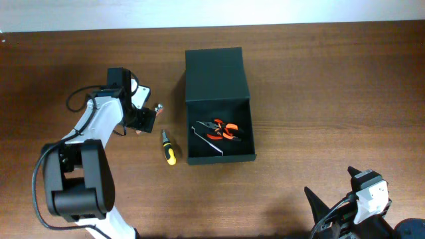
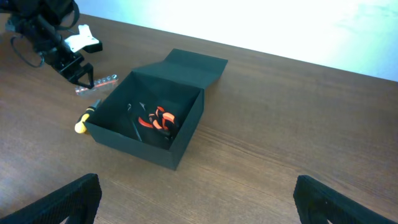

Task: Pack container
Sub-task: 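Close the left gripper on the socket rail and lift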

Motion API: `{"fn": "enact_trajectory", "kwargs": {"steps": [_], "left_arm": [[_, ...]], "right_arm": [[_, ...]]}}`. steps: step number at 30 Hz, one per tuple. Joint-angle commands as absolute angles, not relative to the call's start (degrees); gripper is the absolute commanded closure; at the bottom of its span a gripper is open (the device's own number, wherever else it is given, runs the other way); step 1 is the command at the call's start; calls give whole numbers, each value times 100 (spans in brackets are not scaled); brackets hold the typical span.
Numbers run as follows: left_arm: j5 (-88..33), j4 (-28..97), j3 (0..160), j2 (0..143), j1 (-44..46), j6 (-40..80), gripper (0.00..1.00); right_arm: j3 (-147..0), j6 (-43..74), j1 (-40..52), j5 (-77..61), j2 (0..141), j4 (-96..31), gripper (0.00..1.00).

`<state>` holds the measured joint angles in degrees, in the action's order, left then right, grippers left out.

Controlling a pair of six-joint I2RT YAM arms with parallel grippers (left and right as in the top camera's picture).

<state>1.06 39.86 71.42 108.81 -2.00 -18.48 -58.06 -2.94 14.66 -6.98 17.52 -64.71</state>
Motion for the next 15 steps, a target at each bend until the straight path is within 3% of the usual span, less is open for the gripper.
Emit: {"fn": "enact_trajectory", "kwargs": {"steps": [1, 4, 11, 15], "left_arm": [[5, 3992, 7297, 11148, -198, -1940, 11], [-27, 3997, 7369, 11279, -187, -1940, 11], [-45, 3994, 7400, 11330, -176, -1938, 47], [-47, 3994, 7400, 11330, -176, -1938, 55]], "right_arm": [[-5791, -248, 1417, -690, 1734, -6442, 1], [-5791, -248, 1417, -690, 1734, -6442, 1], [-5791, -248, 1417, -690, 1734, -6442, 1], [-5791, -248, 1417, -690, 1734, -6442, 1]]}}
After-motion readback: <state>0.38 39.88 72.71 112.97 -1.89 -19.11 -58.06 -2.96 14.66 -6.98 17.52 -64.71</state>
